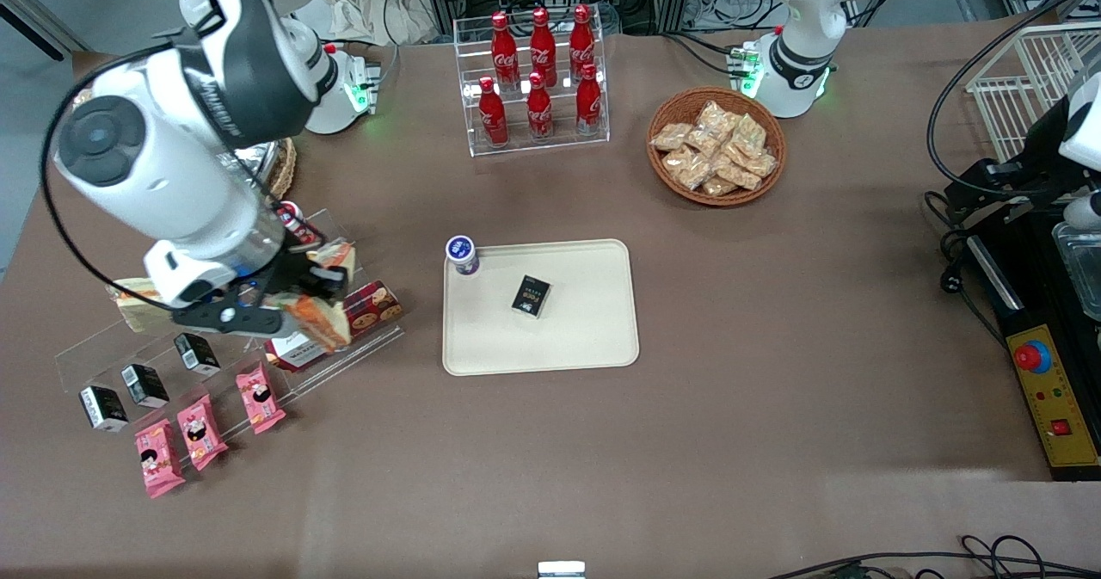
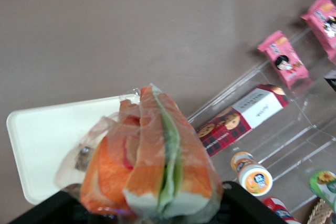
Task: Place sandwich on tray
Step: 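Carry the sandwich over the cream tray with the right gripper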
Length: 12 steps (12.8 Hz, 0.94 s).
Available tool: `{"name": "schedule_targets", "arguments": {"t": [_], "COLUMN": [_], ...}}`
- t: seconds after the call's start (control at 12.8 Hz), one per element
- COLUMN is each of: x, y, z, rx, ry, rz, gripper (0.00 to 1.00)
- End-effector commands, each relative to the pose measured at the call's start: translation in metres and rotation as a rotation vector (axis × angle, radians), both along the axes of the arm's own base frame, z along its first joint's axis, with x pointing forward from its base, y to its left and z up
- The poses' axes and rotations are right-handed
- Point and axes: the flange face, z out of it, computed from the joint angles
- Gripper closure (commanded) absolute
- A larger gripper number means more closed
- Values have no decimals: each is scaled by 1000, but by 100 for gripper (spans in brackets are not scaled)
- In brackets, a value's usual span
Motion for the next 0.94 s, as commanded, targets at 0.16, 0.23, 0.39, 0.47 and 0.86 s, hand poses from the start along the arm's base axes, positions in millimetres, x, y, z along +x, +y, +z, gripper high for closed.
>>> {"name": "schedule_targets", "arguments": {"t": [0.16,0.23,0.39,0.47,0.86], "x": [-17,-22,-40,-50,-106], "y": [74,95,143,162,259], "z": [-6,-11,-30,-38,-72], "rx": [-13,-11,-76,-131,-159], "ry": [-59,-80,-103,-118,-193], "rz": [194,227,323,364,597], "gripper": [100,100,100,100,100]}}
